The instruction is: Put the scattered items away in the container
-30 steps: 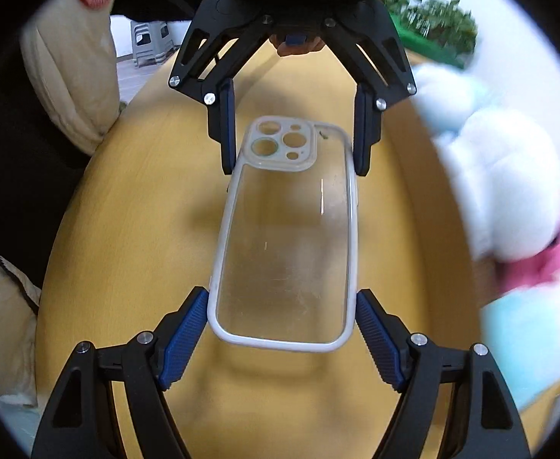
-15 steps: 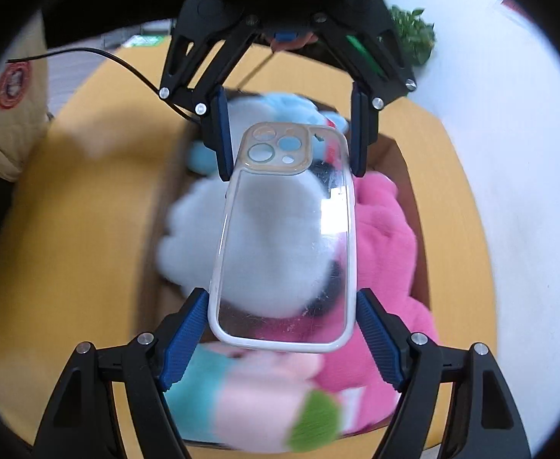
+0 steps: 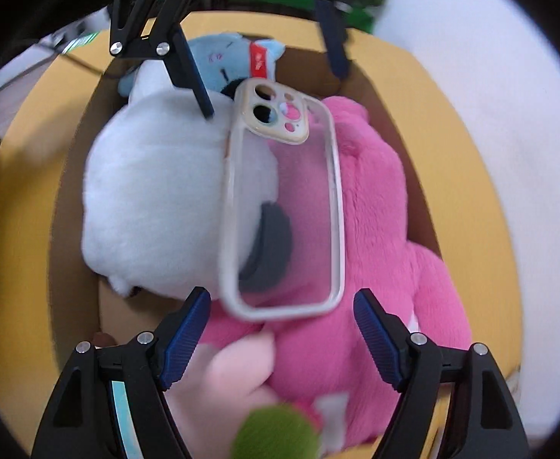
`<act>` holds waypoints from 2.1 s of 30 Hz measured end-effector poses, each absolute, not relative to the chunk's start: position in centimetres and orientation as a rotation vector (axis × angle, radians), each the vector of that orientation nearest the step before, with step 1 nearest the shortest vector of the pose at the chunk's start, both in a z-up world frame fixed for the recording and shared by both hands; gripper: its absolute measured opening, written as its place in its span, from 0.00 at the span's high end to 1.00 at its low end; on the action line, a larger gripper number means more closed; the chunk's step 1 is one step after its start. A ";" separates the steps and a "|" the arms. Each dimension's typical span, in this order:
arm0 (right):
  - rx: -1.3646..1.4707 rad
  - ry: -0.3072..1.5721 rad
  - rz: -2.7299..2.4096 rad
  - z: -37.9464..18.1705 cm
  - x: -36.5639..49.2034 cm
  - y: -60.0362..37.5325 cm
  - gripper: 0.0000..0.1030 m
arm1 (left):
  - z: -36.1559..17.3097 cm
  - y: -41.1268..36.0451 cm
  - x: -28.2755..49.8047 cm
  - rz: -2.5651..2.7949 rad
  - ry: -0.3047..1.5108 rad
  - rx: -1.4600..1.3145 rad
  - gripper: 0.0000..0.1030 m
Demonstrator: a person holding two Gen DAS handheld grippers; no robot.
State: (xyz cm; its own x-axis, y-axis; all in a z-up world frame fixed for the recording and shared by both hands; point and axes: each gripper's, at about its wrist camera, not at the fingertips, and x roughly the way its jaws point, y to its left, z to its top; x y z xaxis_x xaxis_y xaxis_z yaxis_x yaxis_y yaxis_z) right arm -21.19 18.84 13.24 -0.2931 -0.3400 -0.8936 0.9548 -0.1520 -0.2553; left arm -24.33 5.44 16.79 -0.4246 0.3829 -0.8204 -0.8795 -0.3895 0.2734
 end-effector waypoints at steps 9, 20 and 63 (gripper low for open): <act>0.794 0.543 -2.408 18.6 -11.1 26.8 0.23 | 20.5 0.7 -10.2 2.376 0.491 -0.728 0.00; 0.937 -0.085 -2.791 15.6 1.5 24.9 0.23 | 15.6 2.8 2.5 2.688 0.026 -0.923 0.00; 1.063 0.058 -2.878 12.6 4.2 23.7 0.23 | 12.1 3.6 4.8 2.932 -0.135 -1.033 0.00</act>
